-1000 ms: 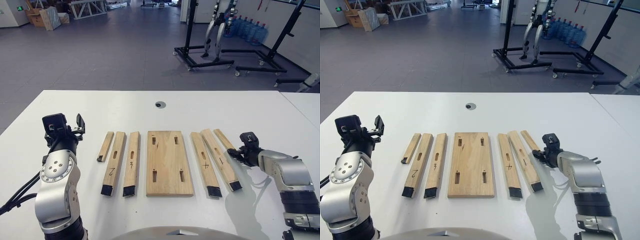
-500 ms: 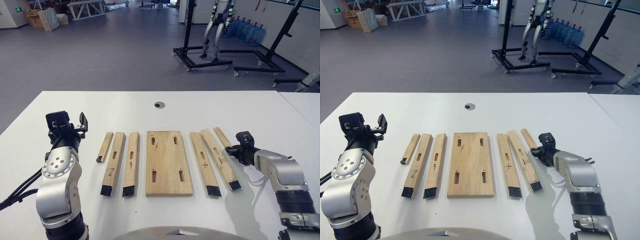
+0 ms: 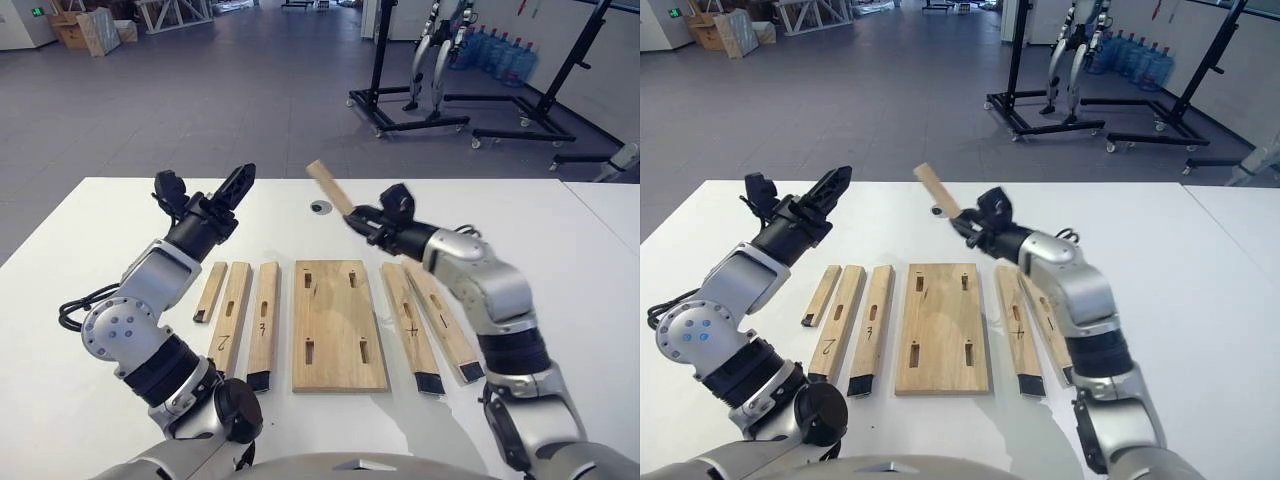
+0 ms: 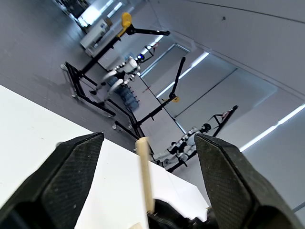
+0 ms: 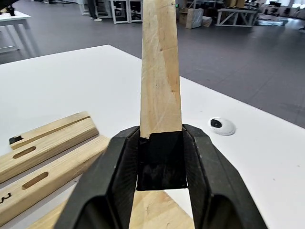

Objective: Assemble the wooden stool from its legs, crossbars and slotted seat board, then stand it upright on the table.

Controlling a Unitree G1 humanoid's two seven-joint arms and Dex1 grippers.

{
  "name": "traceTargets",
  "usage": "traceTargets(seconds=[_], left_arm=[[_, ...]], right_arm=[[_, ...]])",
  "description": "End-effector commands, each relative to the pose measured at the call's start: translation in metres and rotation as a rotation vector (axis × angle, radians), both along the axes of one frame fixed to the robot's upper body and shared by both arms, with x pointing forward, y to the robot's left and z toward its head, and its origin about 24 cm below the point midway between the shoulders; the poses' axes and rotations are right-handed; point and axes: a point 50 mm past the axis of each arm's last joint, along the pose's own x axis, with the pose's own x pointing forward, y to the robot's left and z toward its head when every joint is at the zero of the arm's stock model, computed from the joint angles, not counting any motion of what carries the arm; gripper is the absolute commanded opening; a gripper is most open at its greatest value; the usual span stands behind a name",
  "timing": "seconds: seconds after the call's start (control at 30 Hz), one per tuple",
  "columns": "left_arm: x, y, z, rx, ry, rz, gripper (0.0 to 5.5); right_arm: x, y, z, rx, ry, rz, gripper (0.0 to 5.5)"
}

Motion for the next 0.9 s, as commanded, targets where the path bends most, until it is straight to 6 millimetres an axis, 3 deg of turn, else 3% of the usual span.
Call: traceTargets(seconds=[0.03,0.17,0.37,0.53,0.9], left_arm=[[-0.003,-0.026,-0.005,-0.085,0.044,-0.121,3.48],[-0.005,-0.028,-0.017,-0.101,0.111,-0.144,3.48],[-0.004,-0.027,-0.037,-0.086,0.195,-0.143,3.48],[-0.002,-0.015,-0.057,-0.065,0.258,-0.090,3.48],[-0.006,-0.022,-0.032,-0.141,0.137,-0.105,3.48]], right_arm=[[0.005,0.006,0.000,0.033,-0.047,0.002,1.30],[0.010,0.017,0.008,0.107,-0.073,0.028,1.30],[-0.010,0.037,0.009,0.177,-0.050,0.145,1.30],[-0.025,0.030,0.007,0.167,-0.026,0.181,1.30],[-0.021,0.033,-0.019,0.094,0.036,0.135,1.30]])
